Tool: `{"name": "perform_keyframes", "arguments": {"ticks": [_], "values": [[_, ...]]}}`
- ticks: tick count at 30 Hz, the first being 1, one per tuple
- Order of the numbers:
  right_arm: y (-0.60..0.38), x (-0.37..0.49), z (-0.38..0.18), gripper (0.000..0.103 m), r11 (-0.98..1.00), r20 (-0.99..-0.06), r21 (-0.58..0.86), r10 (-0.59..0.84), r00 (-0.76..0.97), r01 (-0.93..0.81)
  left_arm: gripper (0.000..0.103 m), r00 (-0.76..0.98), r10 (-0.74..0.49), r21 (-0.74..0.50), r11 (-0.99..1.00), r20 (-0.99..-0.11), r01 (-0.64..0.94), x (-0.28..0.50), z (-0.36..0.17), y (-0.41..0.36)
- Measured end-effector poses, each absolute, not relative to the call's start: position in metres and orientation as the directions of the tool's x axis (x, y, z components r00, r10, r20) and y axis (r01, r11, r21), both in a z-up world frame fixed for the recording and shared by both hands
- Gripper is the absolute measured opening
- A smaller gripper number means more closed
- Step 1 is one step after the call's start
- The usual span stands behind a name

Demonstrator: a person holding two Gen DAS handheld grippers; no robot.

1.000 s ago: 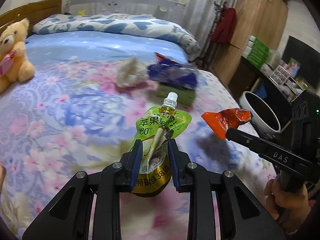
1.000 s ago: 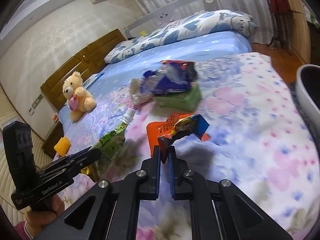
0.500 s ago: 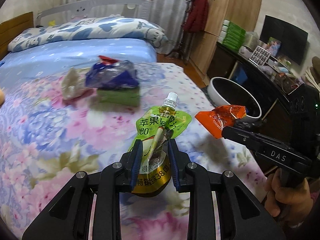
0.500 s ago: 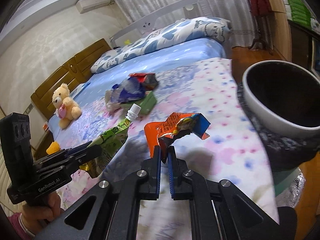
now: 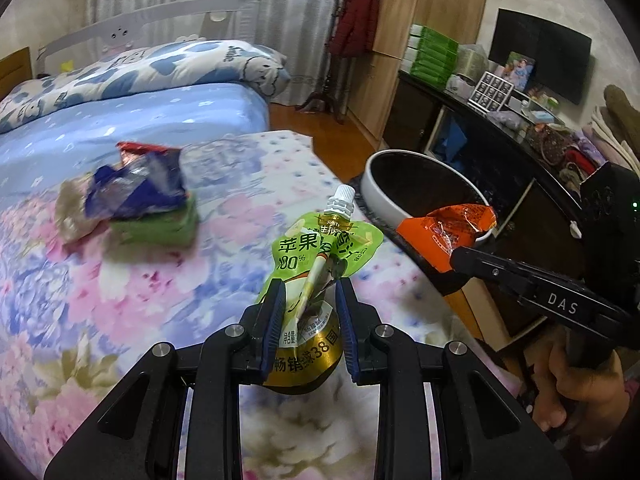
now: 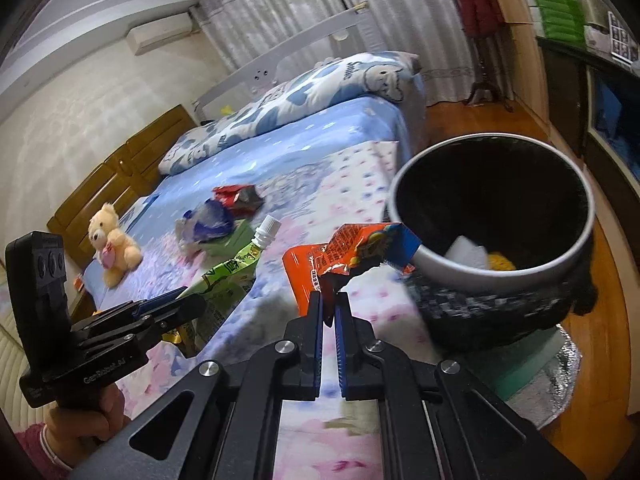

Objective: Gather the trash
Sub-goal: 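Carry drink pouch and orange packet over the trash bin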

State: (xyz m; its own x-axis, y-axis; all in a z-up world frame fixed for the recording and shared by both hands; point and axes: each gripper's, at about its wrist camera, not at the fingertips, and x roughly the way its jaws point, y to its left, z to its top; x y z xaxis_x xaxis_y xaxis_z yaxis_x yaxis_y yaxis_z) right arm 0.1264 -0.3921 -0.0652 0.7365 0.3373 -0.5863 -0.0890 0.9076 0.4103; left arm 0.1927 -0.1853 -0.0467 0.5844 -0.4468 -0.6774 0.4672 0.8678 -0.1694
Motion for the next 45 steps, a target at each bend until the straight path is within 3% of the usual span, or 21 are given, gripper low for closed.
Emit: {"name": "perform_keyframes", "arguments": {"ticks": [45], "values": [[-0.498,0.167,-0.065,0.005,0.917,-0.625,0.397,0.240,0.743,0.039,0.025,0.521,-0.472,-0.103,0.803,-0.711,0.587,0.238,-0.037,-0.321]]}}
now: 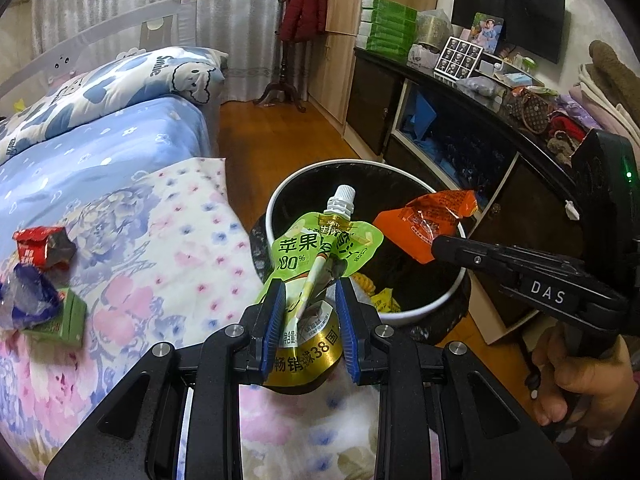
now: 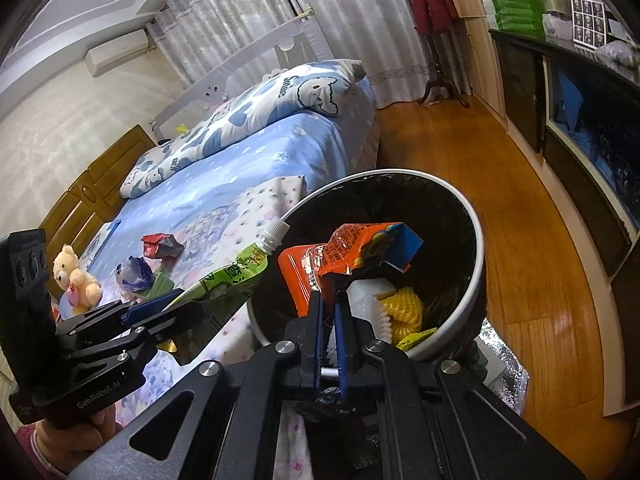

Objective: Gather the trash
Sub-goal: 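Carry drink pouch and orange packet over the trash bin, then open both tools to drop pouch and orange packet into the bin, then move both tools back toward the remaining trash on the bed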

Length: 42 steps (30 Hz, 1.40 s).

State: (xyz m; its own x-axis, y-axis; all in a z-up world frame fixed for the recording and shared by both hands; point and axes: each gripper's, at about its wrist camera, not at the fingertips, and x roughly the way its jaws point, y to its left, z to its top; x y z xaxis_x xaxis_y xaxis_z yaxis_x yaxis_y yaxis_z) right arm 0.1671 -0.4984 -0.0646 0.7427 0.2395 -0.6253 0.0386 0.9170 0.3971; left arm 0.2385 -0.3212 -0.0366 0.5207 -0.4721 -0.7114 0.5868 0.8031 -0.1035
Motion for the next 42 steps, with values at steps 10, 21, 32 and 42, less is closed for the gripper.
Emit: {"name": "perform_keyframes", "arguments": {"ticks": [10,21,32,42], "values": [[-0.510,0.175,-0.067,0.005,0.917,-0.642,0.395,0.232,0.730,0.056,0.025,0.512,-0.461,-0.077,0.793,-0.725,0.605,0.249,-0.036,-0.345],[-0.518,0.188,-0.070,0.005,0.917,-0.663,0.394,0.235,0.711,0.064,0.025,0.507,-0.452,-0.066,0.791,-0.734,0.608,0.260,-0.036,-0.356],[-0.522,0.194,-0.072,0.011,0.916,-0.683,0.390,0.221,0.696,0.091,0.031,0.481,-0.482,-0.116,0.784,-0.733,0.610,0.268,-0.030,-0.357],[-0.524,0.186,-0.063,0.054,0.909,-0.665,0.401,0.203,0.718,0.115,0.058,0.505,-0.483,-0.143,0.809,-0.715,0.571,0.251,-0.026,-0.328]]}}
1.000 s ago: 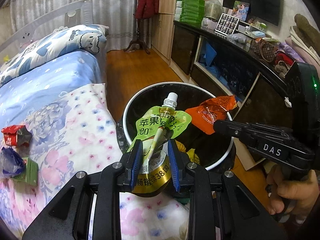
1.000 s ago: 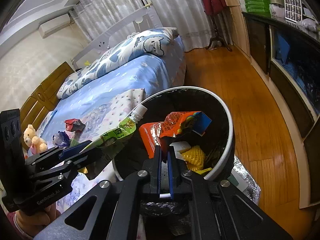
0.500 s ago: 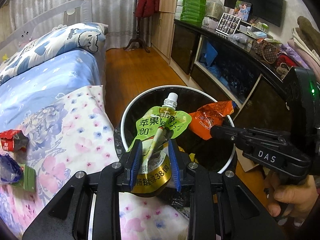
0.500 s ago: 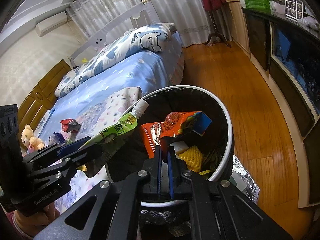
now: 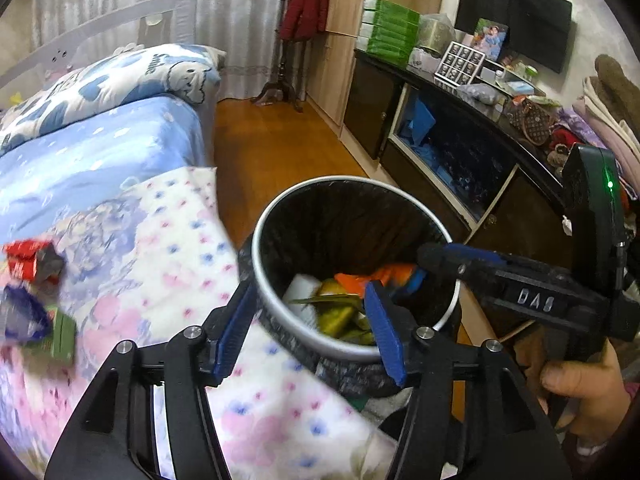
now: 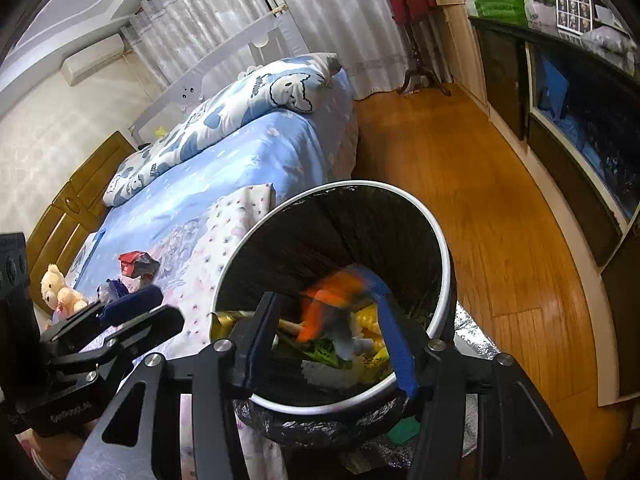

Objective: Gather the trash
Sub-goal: 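Move both tools back toward the remaining trash on the bed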

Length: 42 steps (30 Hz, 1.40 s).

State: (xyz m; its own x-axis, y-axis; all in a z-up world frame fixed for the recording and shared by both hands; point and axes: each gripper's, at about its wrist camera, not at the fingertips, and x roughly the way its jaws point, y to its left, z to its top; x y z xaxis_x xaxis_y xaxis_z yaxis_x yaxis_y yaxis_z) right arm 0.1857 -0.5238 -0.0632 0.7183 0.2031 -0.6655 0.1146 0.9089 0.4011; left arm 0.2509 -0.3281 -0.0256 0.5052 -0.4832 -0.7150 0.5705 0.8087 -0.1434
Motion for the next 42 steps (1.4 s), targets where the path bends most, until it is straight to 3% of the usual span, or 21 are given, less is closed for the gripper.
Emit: {"name": "perform_keyframes", "arguments": {"ticks": [3,16,24,42], "values": [[-0.520,0.180,-0.061,0.054,0.907,-0.658,0.404,0.201,0.725,0.115,0.059,0.510,-0.475,-0.161,0.825,-0.717,0.542,0.243,-0.031,-0.308],[-0.464,0.162,-0.050,0.075,0.919,-0.616,0.393,0.238,0.751,0.032,0.061,0.545,-0.413,-0.226,0.898,-0.730,0.378,0.222,-0.057,-0.212],[-0.413,0.163,-0.050,0.080,0.921,-0.612,0.385,0.302,0.731,-0.058,0.062,0.568,-0.363,-0.243,0.929,-0.738,0.279,0.214,-0.069,-0.151],[-0.332,0.169,-0.069,0.080,0.901,-0.634,0.398,0.407,0.657,-0.174,0.062,0.610,-0.268,-0.241,0.962,-0.746,0.128,0.209,-0.082,-0.061]]}}
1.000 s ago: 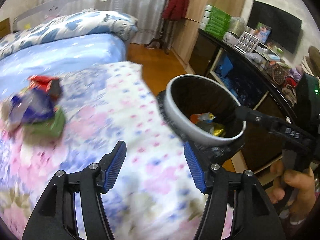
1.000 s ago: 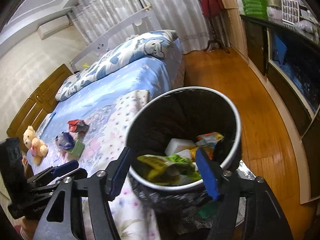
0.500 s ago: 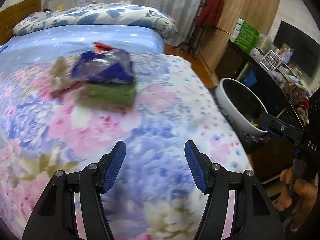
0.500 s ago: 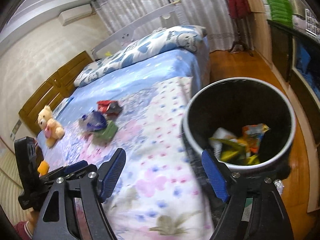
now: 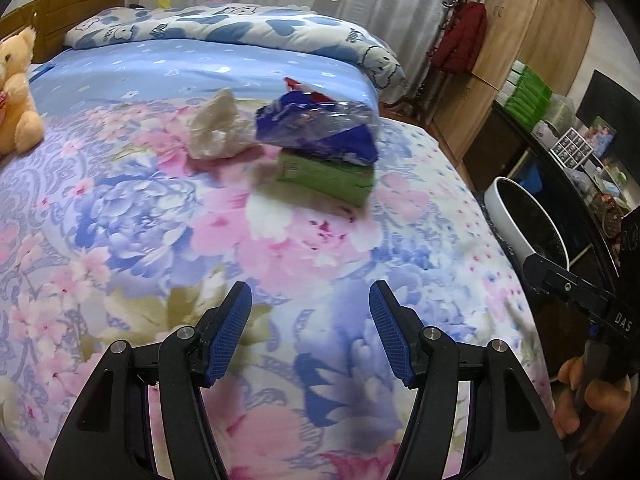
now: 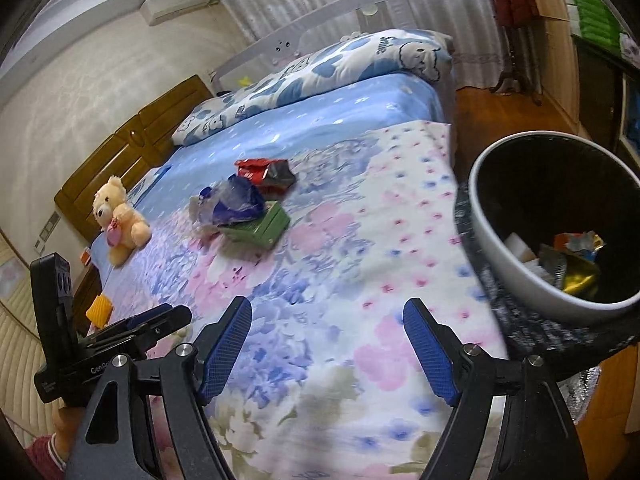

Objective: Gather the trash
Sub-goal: 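Move both tools back toward the remaining trash on the bed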

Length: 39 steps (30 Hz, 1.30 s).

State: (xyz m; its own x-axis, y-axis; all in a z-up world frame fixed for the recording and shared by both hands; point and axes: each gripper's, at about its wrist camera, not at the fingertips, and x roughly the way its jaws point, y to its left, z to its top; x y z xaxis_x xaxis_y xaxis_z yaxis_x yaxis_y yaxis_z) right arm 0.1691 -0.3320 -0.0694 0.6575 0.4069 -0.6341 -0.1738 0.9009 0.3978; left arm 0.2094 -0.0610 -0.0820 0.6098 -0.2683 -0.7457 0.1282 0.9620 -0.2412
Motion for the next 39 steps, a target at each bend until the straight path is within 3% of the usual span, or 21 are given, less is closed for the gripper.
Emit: {"name": "perform_keyframes", "arguments": {"ticks": [26,39], "values": [[-0.265,0.204,-0.083,0.080,0.875,-0.639,0.360,0.484,0.598,-0.323,0.062,0.604,-0.195,-0.212,0.976,-0.773,0.043,0.230,-0.096,-0.009],[-0.245,0.231,-0.075,0.080,0.860,-0.620,0.374,0.510,0.596,-0.346,0.062,0.615,-0.151,-0.184,0.983,-0.774,0.011,0.279,-0.082,0.018]]}}
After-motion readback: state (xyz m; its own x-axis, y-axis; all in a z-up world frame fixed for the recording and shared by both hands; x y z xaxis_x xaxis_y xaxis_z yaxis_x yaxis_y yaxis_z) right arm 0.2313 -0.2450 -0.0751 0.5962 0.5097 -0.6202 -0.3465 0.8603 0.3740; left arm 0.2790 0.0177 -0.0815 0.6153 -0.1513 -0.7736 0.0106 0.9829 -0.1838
